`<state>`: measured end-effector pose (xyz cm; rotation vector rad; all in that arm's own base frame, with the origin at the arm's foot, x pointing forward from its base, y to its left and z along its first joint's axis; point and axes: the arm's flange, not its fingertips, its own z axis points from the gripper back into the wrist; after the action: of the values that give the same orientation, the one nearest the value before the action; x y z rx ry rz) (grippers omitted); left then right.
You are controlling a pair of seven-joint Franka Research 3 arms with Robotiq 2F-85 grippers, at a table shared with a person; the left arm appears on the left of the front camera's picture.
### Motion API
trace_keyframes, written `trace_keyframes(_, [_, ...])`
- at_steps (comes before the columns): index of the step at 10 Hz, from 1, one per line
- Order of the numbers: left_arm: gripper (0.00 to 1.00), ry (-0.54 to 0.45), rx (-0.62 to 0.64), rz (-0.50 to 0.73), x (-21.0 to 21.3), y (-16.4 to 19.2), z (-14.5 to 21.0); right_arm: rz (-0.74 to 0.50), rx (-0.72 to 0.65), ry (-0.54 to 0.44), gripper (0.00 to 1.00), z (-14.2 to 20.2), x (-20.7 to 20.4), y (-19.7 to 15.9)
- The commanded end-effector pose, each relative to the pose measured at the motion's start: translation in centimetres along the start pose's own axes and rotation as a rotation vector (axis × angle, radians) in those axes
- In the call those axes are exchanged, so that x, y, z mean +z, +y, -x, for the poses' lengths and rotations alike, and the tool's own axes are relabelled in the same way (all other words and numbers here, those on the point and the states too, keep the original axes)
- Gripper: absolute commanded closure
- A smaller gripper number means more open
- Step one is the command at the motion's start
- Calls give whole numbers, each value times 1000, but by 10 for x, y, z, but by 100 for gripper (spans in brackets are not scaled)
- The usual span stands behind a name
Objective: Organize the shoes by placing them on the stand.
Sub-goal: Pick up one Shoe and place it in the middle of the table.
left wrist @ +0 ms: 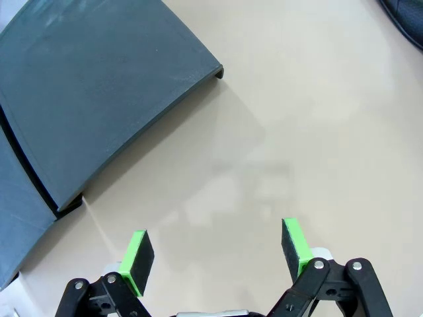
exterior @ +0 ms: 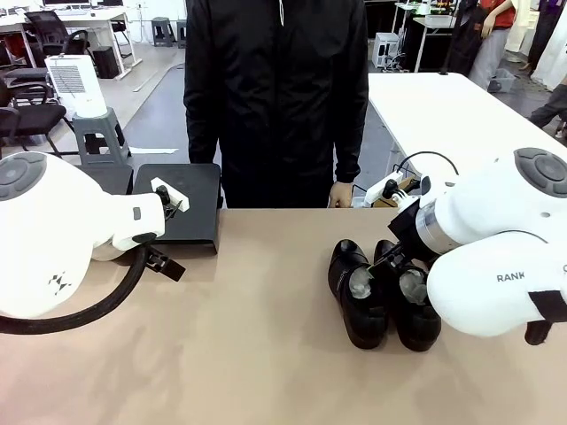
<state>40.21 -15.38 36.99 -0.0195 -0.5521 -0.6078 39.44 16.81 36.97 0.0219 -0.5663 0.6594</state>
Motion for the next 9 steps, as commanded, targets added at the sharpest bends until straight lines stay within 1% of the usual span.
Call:
trace_keyframes(1, [0,0,4,0,0,1,0,0,-1,-2,0,0,1,0])
trace_keyframes(9, [0,0,4,0,0,1,0,0,-1,-2,0,0,1,0])
